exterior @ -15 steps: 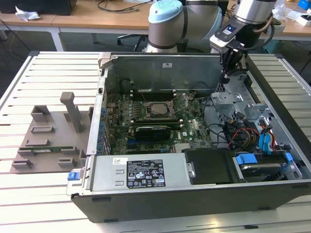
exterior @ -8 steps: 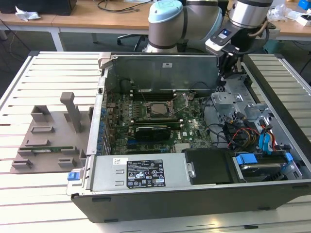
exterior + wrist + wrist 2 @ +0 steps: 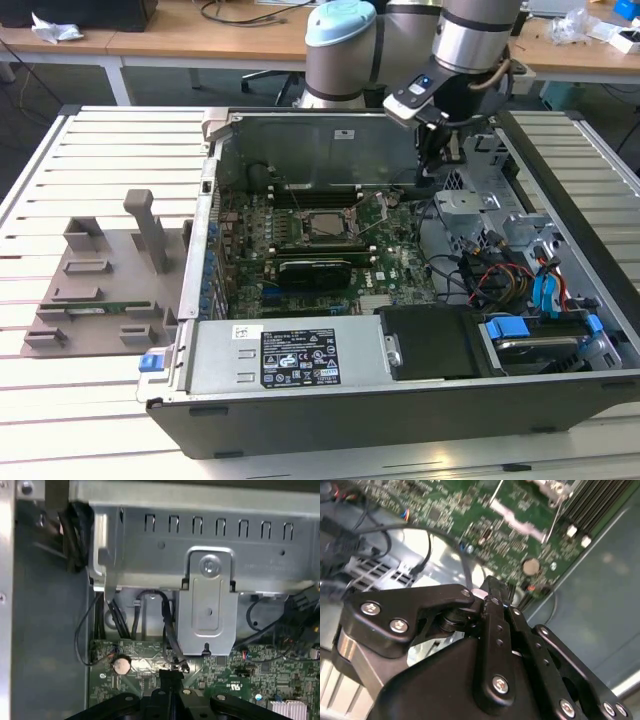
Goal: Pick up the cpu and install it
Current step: 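Close the cpu cover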
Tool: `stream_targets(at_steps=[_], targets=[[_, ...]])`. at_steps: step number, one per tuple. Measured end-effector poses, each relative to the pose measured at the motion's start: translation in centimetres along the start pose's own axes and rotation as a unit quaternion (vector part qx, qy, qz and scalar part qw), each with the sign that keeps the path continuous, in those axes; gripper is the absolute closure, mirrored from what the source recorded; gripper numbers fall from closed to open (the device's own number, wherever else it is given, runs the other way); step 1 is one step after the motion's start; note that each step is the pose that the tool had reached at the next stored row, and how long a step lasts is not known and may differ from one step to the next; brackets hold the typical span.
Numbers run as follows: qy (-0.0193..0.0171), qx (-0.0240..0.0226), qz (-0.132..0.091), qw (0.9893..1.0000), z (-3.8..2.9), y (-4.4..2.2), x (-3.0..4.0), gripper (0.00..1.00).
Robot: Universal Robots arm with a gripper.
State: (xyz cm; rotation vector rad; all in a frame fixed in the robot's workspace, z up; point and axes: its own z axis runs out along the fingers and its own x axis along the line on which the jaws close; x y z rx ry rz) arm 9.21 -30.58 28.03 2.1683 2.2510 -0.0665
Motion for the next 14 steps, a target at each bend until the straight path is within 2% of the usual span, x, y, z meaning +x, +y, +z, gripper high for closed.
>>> stream_targets(at_steps=[2,5,9,11,14], targets=[[-0.0001,0.0000,0.000,1.0000,0.57,-0.73,0.05,0.89],[0.0000,0.0000,0.000,1.0000,1.16,-1.26,0.10,0.89],[-0.0001,0.0000,0.000,1.0000,2.35,-1.57,0.15,0.89],[0.0000,0.0000,0.000,1.0000,3.20,-1.87,0.20,0.89],[-0.0001,0.0000,0.000,1.0000,3.94,-2.20,0.24,0.89]])
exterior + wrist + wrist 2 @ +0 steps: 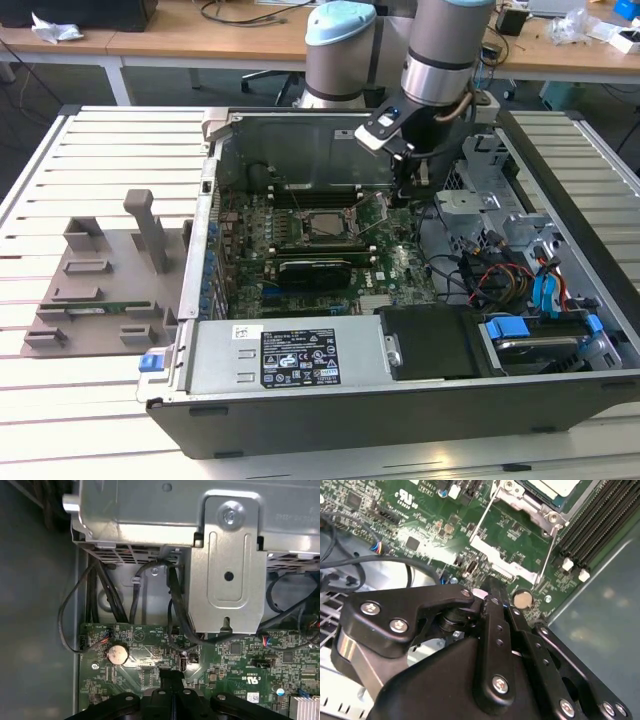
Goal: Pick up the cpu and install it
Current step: 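Close the cpu cover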
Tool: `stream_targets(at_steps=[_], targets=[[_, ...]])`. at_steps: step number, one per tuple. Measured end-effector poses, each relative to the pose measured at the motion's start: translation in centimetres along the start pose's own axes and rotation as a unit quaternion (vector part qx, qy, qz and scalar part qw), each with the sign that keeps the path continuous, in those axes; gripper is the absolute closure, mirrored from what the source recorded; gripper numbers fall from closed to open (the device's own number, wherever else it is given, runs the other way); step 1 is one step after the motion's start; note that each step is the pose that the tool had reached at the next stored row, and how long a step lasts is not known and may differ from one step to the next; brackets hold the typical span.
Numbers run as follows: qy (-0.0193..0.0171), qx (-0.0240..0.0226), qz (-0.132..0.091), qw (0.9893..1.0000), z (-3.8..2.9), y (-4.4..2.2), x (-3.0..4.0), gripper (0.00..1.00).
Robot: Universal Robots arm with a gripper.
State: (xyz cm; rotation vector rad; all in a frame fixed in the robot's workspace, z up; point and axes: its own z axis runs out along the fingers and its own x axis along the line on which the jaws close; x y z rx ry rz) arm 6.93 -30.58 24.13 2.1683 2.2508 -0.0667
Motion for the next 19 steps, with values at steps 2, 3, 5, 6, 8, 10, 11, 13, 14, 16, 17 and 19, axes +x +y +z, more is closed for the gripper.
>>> stream_targets(at_steps=[2,3,5,6,8,10,11,13,14,16,17,19], targets=[[0.0001,0.0000,0.000,1.0000,0.34,-0.17,0.02,0.89],[0.0000,0.0000,0.000,1.0000,0.42,-0.29,0.03,0.89],[-0.0001,0.0000,0.000,1.0000,0.45,-0.55,0.04,0.89],[0.0000,-0.0001,0.000,1.0000,0.46,-0.82,0.05,0.89],[-0.0001,-0.0005,0.000,1.0000,0.46,-1.13,0.06,0.89],[0.0000,-0.0006,0.000,1.0000,0.47,-1.26,0.06,0.89],[0.0000,-0.0007,0.000,1.0000,0.47,-1.26,0.06,0.89],[0.0000,-0.0007,0.000,1.0000,0.47,-1.26,0.07,0.89],[0.0000,-0.0007,0.000,1.0000,0.47,-1.26,0.07,0.89],[0.0000,-0.0007,0.000,1.0000,0.47,-1.30,0.07,0.89],[0.0000,-0.0007,0.000,1.0000,0.47,-1.34,0.07,0.89],[0.0000,-0.0007,0.000,1.0000,0.48,-1.54,0.08,0.89]])
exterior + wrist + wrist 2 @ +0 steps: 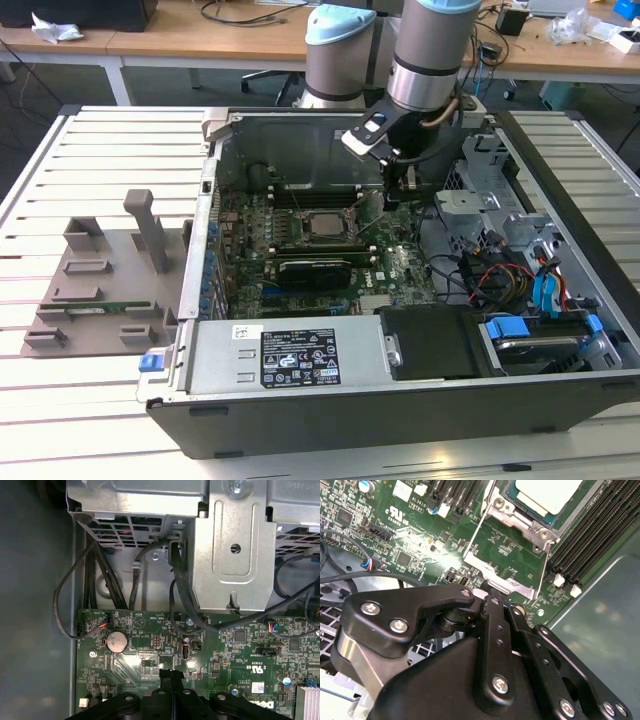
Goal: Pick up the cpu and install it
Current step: 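Close the cpu cover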
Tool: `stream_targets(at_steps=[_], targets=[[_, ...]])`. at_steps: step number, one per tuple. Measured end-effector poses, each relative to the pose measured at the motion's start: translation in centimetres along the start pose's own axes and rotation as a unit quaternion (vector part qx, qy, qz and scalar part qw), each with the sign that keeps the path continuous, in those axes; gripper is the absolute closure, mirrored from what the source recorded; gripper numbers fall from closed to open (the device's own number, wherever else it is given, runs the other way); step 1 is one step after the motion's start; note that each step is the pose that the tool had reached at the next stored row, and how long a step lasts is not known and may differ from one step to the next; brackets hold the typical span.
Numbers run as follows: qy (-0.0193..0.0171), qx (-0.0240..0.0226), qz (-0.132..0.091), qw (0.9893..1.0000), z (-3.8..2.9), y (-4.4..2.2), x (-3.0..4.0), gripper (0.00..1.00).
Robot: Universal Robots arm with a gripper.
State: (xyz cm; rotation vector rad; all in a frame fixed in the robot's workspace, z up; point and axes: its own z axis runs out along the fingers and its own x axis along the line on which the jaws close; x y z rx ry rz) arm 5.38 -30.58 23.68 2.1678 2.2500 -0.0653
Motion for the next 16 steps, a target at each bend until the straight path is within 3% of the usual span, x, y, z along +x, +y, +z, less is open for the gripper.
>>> stream_targets(at_steps=[8,16], targets=[[0.0000,0.0000,0.000,1.0000,0.01,-0.67,0.02,0.89],[0.0000,0.0000,0.000,1.0000,0.03,-1.73,0.07,0.89]])
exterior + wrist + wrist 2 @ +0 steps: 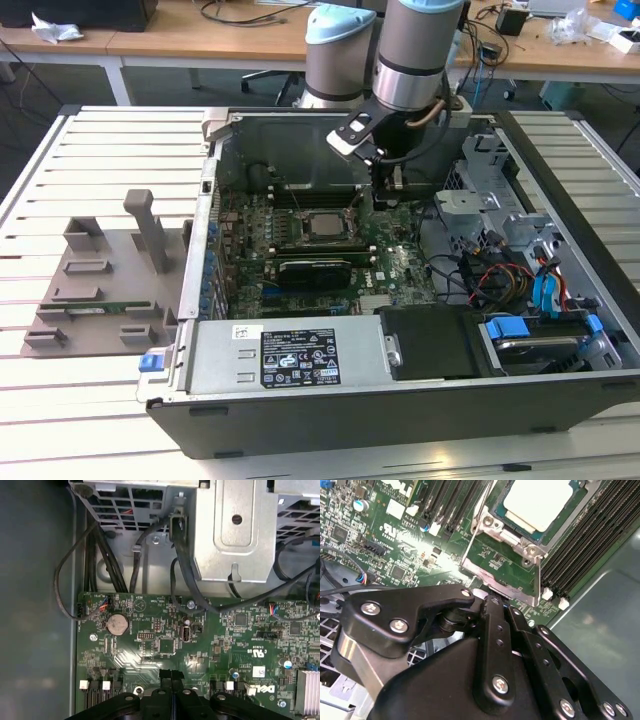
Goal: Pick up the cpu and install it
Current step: 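Close the cpu cover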
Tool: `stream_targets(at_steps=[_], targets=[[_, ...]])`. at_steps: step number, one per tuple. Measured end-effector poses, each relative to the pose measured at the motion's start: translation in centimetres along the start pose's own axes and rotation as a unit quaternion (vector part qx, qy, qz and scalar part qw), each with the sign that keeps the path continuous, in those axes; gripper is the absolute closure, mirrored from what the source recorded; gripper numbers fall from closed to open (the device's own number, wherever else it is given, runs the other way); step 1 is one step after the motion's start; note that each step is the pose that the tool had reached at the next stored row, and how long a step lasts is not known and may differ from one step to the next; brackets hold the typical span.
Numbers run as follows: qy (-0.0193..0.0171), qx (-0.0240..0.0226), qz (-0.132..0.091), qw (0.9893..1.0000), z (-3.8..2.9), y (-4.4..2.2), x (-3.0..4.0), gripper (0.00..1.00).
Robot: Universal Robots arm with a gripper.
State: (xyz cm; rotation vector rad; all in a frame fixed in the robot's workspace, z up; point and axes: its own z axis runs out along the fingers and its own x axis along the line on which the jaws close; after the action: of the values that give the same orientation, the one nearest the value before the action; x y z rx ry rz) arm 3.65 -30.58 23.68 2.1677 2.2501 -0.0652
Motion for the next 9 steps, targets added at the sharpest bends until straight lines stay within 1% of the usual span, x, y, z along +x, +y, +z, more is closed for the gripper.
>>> stream_targets(at_steps=[4,9], targets=[[0.0000,0.0000,0.000,1.0000,0.01,-0.53,0.02,0.89],[0.0000,0.0000,0.000,1.0000,0.01,-0.81,0.03,0.89]])
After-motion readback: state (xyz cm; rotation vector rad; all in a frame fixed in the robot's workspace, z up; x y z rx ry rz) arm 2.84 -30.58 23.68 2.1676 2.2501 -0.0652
